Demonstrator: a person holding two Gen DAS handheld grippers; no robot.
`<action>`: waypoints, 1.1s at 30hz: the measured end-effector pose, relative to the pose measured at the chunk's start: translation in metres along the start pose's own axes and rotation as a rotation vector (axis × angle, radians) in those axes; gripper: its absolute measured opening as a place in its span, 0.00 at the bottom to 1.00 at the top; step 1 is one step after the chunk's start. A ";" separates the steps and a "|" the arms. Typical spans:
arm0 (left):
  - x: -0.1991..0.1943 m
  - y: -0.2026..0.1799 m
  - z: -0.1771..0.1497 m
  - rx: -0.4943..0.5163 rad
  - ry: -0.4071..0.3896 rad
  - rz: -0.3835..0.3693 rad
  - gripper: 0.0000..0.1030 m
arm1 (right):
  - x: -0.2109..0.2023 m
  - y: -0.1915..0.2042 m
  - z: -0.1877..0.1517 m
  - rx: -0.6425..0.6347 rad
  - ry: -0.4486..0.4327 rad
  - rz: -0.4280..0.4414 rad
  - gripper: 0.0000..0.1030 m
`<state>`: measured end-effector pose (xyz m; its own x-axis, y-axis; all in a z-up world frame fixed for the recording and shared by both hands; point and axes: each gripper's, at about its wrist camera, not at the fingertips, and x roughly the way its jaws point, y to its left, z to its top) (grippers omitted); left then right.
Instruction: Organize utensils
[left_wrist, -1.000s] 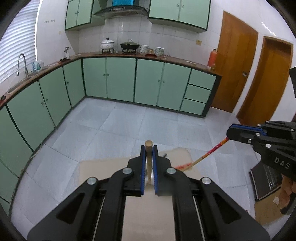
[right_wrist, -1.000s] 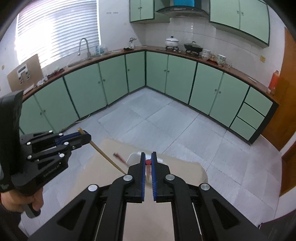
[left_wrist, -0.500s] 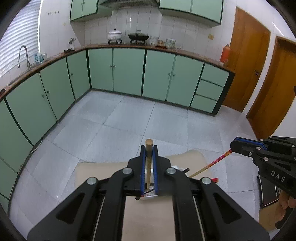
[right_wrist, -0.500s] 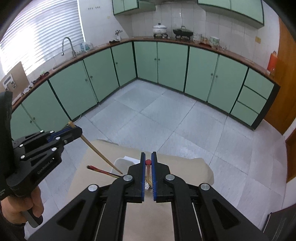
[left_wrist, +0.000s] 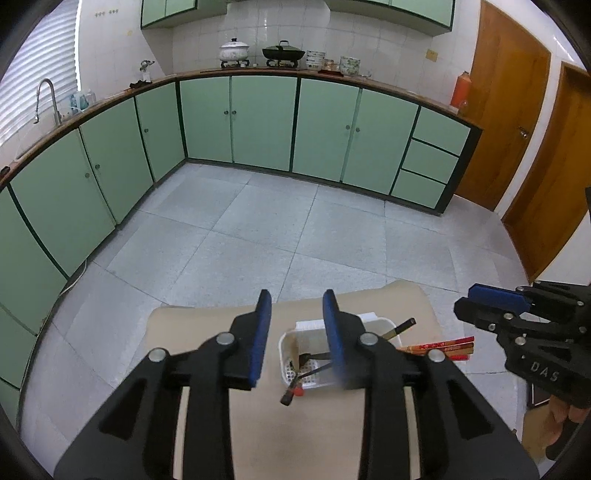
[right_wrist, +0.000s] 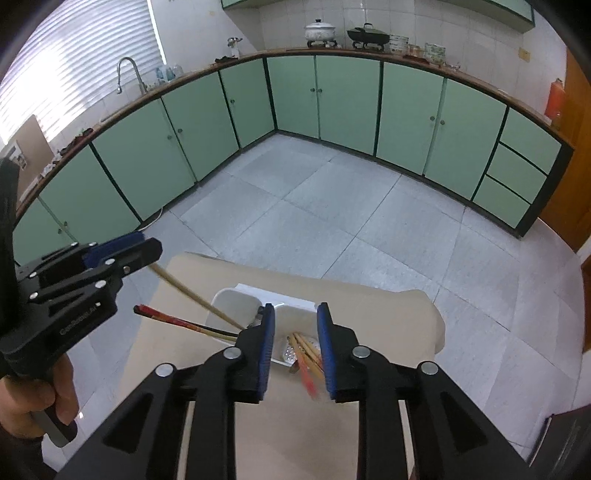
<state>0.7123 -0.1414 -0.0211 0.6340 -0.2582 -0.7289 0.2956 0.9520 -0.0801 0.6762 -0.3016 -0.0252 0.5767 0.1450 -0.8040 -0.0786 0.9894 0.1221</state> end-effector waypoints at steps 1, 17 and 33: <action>-0.001 0.001 -0.001 -0.003 0.001 -0.003 0.28 | -0.004 -0.002 -0.001 0.004 -0.011 0.001 0.23; -0.065 0.031 -0.062 -0.021 -0.063 0.047 0.86 | -0.063 -0.005 -0.076 0.070 -0.201 -0.025 0.87; -0.194 0.022 -0.237 -0.071 -0.227 0.202 0.95 | -0.122 0.062 -0.257 0.127 -0.462 -0.239 0.94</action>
<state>0.4258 -0.0317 -0.0425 0.8205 -0.0851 -0.5653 0.1017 0.9948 -0.0022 0.3919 -0.2562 -0.0690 0.8664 -0.1308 -0.4819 0.1811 0.9817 0.0593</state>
